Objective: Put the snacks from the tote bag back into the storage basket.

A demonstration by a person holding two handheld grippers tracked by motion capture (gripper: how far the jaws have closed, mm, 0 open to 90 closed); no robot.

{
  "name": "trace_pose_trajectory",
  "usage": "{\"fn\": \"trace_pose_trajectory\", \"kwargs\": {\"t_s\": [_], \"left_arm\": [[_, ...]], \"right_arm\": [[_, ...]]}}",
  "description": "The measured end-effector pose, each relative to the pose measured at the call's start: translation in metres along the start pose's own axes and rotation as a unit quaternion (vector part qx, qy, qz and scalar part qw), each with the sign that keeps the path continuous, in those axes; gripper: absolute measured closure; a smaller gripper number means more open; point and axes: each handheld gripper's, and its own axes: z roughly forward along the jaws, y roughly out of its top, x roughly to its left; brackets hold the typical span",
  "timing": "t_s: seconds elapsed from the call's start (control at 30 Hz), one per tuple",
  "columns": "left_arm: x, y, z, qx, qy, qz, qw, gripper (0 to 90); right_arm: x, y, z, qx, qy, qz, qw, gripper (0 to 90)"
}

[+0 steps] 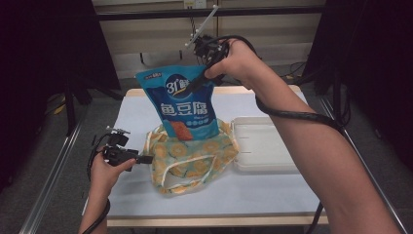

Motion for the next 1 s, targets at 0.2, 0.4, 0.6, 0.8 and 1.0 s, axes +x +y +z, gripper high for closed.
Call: {"fn": "trace_pose_trajectory", "kwargs": {"t_s": [0.2, 0.4, 0.6, 0.8, 1.0], "left_arm": [[0.001, 0.000, 0.003, 0.005, -0.001, -0.005, 1.0000, 13.4], [-0.001, 0.001, 0.005, 0.004, 0.002, -0.001, 1.0000, 13.3], [0.001, -0.001, 0.004, 0.008, 0.004, -0.006, 0.9999, 12.1], [0.000, -0.002, 0.002, -0.002, -0.002, 0.005, 1.0000, 7.4], [-0.001, -0.005, -0.002, -0.019, -0.032, 0.015, 0.9992, 4.0]], "right_arm": [[-0.001, -0.003, -0.015, -0.001, 0.001, 0.004, 1.0000, 90.0], [-0.004, -0.013, -0.032, 0.003, -0.006, 0.009, 0.9999, 90.0], [-0.006, -0.028, -0.048, 0.004, -0.022, 0.014, 0.9997, 90.0], [-0.008, -0.043, -0.058, 0.008, -0.016, 0.019, 0.9997, 90.0], [-0.010, -0.060, -0.071, 0.003, -0.016, 0.030, 0.9994, 90.0]]}}
